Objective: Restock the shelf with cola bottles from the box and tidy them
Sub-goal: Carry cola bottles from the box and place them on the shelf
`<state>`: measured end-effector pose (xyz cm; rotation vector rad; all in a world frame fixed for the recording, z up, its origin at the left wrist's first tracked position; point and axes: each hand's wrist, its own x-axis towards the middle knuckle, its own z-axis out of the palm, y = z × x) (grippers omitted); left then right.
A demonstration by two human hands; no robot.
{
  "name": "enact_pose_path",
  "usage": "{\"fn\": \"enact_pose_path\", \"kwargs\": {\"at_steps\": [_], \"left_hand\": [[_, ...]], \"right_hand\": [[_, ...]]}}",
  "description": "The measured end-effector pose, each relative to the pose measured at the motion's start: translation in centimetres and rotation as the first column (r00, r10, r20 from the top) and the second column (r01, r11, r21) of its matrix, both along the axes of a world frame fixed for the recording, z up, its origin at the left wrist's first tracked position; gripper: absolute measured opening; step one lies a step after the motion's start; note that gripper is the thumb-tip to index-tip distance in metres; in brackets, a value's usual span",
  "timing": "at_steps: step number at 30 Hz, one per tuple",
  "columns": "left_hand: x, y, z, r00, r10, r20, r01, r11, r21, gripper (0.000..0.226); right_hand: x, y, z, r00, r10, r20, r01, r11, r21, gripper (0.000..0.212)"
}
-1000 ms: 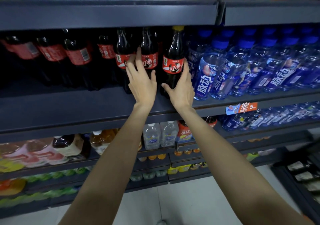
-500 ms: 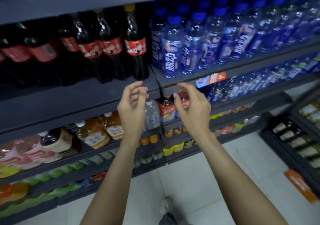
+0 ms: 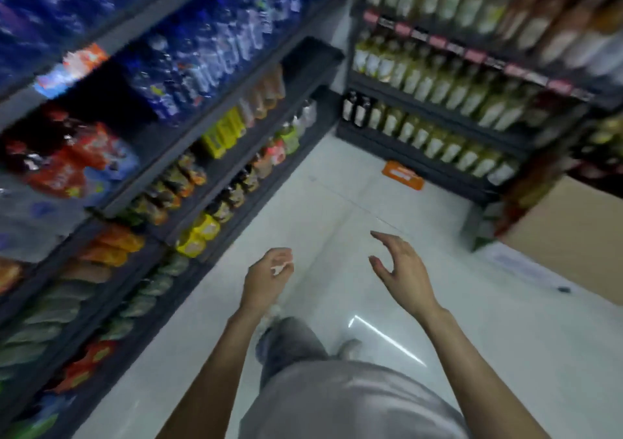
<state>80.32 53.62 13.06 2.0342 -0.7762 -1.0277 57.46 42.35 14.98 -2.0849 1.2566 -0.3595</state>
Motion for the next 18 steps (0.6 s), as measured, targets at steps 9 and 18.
{"fn": "enact_pose_path", "kwargs": {"at_steps": [9,18], "left_hand": [[-16.6,-17.2,-5.8,0.89,-0.453,-0.056,0.454,0.867,0.207,0.026],[-36.8,-38.2,-10.1,0.556,-0.83,0.046,0.775,0.538,0.33,0.027]], "right_hand": [[-24.3,-5.2,-4.2,0.865,-0.421,-0.273,0.501,0.725,0.472,0.046],[-44.5,-18.5,-4.5,0.68,-0.626,-0.382,0.732,0.55,0.402,0.034]]}}
